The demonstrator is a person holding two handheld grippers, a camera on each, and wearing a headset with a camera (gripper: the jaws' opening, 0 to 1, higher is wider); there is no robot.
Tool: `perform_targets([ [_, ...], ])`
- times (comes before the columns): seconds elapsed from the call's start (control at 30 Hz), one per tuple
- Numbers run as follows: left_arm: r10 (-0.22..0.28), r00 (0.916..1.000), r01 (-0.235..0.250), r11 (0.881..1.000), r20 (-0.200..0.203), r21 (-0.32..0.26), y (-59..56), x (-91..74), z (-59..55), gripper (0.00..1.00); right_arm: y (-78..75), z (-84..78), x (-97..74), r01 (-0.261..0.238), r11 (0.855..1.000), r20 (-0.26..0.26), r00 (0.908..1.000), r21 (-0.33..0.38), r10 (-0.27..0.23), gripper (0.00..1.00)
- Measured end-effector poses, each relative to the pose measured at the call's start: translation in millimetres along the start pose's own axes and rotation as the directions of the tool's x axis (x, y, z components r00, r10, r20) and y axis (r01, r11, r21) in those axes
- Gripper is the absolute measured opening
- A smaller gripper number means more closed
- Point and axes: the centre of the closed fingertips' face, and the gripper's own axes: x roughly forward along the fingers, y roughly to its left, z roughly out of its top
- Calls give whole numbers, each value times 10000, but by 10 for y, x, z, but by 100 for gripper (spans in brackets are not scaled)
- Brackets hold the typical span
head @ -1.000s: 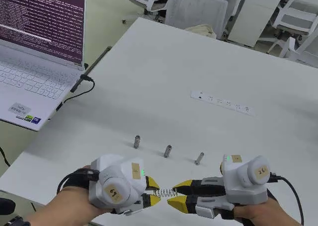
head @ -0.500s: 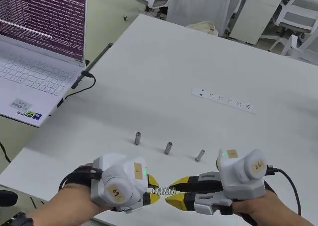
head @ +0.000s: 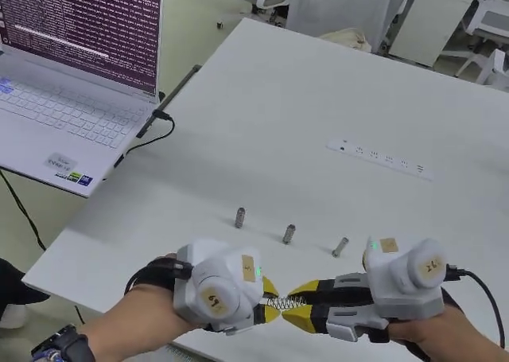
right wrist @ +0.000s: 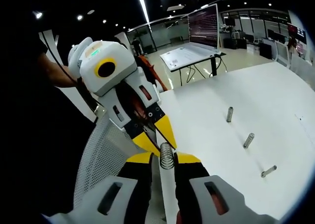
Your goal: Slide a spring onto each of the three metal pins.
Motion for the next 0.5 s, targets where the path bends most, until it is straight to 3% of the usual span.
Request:
perform_targets([
  [0.5, -180, 9997, 180, 9998, 152, -19, -78, 14, 65, 2, 1, -60, -3, 65, 9993, -311, 9995, -361, -76, 13],
])
